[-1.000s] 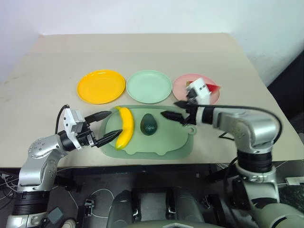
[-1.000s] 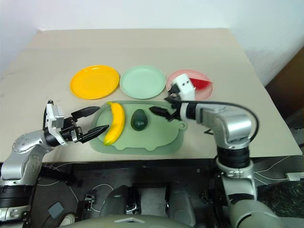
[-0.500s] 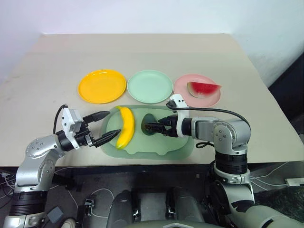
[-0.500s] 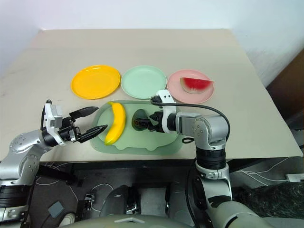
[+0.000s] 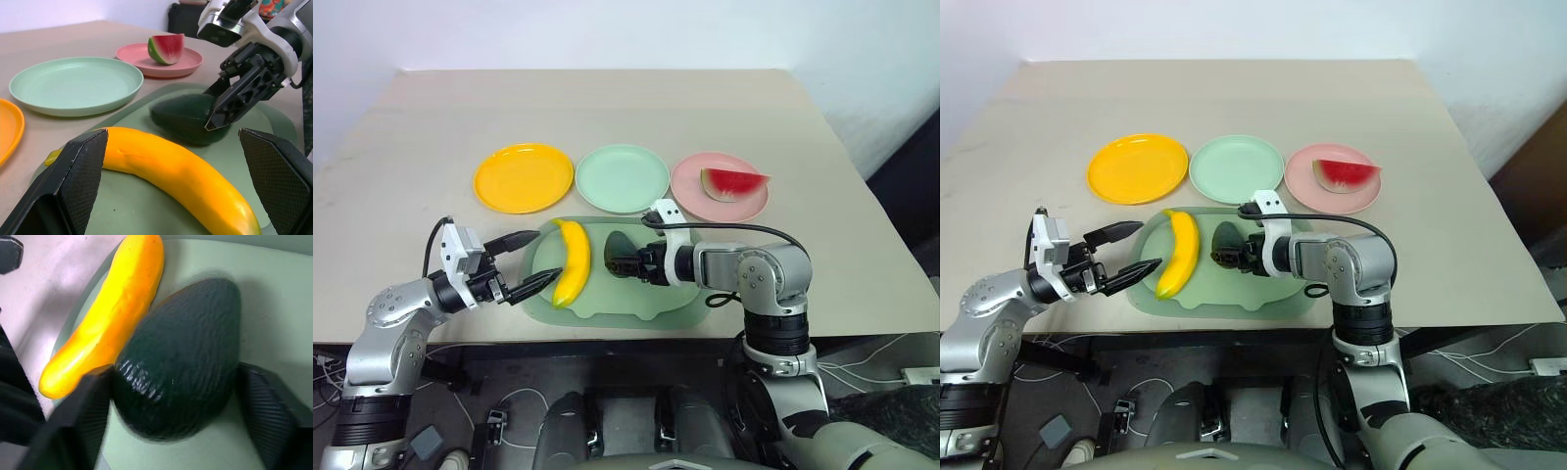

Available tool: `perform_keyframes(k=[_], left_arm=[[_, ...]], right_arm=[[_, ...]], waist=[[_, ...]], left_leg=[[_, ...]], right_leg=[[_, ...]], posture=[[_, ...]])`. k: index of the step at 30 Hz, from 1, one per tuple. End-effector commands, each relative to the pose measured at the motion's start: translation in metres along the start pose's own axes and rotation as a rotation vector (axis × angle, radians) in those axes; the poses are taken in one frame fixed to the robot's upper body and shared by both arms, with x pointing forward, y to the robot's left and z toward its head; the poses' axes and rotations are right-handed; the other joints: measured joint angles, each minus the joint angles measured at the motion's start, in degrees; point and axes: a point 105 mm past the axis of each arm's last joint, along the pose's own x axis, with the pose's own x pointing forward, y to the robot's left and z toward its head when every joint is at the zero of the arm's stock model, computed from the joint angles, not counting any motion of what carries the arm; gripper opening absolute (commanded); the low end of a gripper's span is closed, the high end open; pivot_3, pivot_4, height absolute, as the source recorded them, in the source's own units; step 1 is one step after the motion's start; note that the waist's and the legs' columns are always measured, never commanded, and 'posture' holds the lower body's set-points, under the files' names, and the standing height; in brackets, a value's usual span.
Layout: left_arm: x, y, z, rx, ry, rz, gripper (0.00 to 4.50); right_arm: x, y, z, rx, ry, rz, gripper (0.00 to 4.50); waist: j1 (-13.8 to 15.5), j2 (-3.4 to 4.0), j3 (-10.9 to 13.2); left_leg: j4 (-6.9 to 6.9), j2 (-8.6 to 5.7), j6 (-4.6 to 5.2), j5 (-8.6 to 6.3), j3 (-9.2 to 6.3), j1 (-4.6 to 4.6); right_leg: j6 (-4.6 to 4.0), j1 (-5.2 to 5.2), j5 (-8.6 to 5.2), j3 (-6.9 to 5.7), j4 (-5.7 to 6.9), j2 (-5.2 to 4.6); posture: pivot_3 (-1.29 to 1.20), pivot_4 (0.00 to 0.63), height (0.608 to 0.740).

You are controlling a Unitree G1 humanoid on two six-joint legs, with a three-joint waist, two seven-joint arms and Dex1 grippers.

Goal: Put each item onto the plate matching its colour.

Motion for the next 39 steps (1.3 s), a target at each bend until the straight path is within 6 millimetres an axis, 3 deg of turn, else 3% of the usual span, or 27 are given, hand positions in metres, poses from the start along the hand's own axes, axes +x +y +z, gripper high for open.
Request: perform_keyframes(k=[1, 7, 9, 17, 25, 31, 32, 34, 39], left_arm=[[-0.002, 0.0, 0.011, 0.043, -0.026, 0.0, 4.5], [-0.002, 0.0, 0.012, 0.048, -0.027, 0.005, 4.5], [-0.002, 0.0, 0.012, 0.048, -0.028, 0.006, 4.5], [0.001, -0.002, 0.011, 0.044, -0.034, 0.009, 4.5], [-0.002, -0.003, 0.013, 0.06, -0.036, 0.031, 4.5], [-0.006, -0.003, 0.014, 0.066, -0.032, 0.053, 4.5], [-0.006, -0.003, 0.014, 0.066, -0.032, 0.054, 4.5], [-0.007, -0.003, 0.014, 0.067, -0.031, 0.057, 4.5], [-0.007, -0.002, 0.015, 0.072, -0.028, 0.06, 4.5]], right_arm=[[-0.01, 0.006, 0.021, -0.095, -0.088, 0.017, 3.13], [-0.036, 0.007, 0.093, -0.226, -0.329, 0.032, 3.13], [-0.031, 0.003, 0.105, -0.252, -0.346, 0.013, 3.13], [0.019, -0.027, 0.15, -0.389, -0.381, -0.168, 3.13], [0.044, -0.041, 0.155, -0.431, -0.354, -0.27, 3.13], [0.052, -0.039, 0.15, -0.433, -0.341, -0.252, 3.13], [0.052, -0.039, 0.15, -0.437, -0.339, -0.252, 3.82], [0.053, -0.037, 0.15, -0.44, -0.339, -0.245, 4.36], [0.051, -0.034, 0.153, -0.443, -0.353, -0.229, 4.47]], waist=[[0.0, 0.0, 0.0], [-0.1, 0.03, 0.02], [-0.12, 0.02, 0.01], [-0.23, 0.04, 0.03], [-0.19, 0.05, 0.03], [-0.28, 0.06, 0.04], [-0.3, 0.06, 0.04], [-0.28, 0.07, 0.05], [-0.22, 0.07, 0.05]], left_leg=[[0.0, 0.0, 0.0, 0.0, 0.0, 0.0], [-0.01, 0.0, 0.0, 0.0, 0.02, -0.01], [-0.04, 0.01, 0.0, 0.0, 0.02, 0.01], [-0.03, 0.0, 0.0, 0.01, 0.14, -0.01], [-0.01, 0.01, -0.01, 0.01, 0.15, -0.08], [-0.01, 0.03, -0.01, 0.01, 0.13, -0.08], [-0.01, 0.03, -0.01, 0.01, 0.13, -0.08], [-0.01, 0.03, -0.01, 0.01, 0.13, -0.08], [-0.01, 0.03, -0.01, 0.01, 0.13, -0.08]], right_leg=[[0.0, 0.0, 0.0, 0.0, -0.01, 0.0], [0.0, -0.05, 0.0, 0.01, 0.01, 0.0], [0.0, -0.04, 0.0, 0.0, -0.01, 0.02], [0.01, -0.1, 0.0, 0.02, 0.02, 0.03], [0.01, -0.13, -0.01, 0.02, 0.03, 0.03], [0.01, -0.14, -0.01, 0.03, 0.03, 0.03], [0.01, -0.14, -0.01, 0.03, 0.04, 0.03], [0.01, -0.14, -0.01, 0.03, 0.04, 0.03], [0.01, -0.14, -0.01, 0.03, 0.04, 0.03]], posture=[[0.0, 0.15, 0.695], [0.0, 0.15, 0.695], [0.0, 0.15, 0.695], [0.0, 0.15, 0.695], [0.0, 0.15, 0.695], [0.0, 0.15, 0.695], [0.0, 0.15, 0.695], [0.0, 0.15, 0.695], [0.0, 0.15, 0.695]])
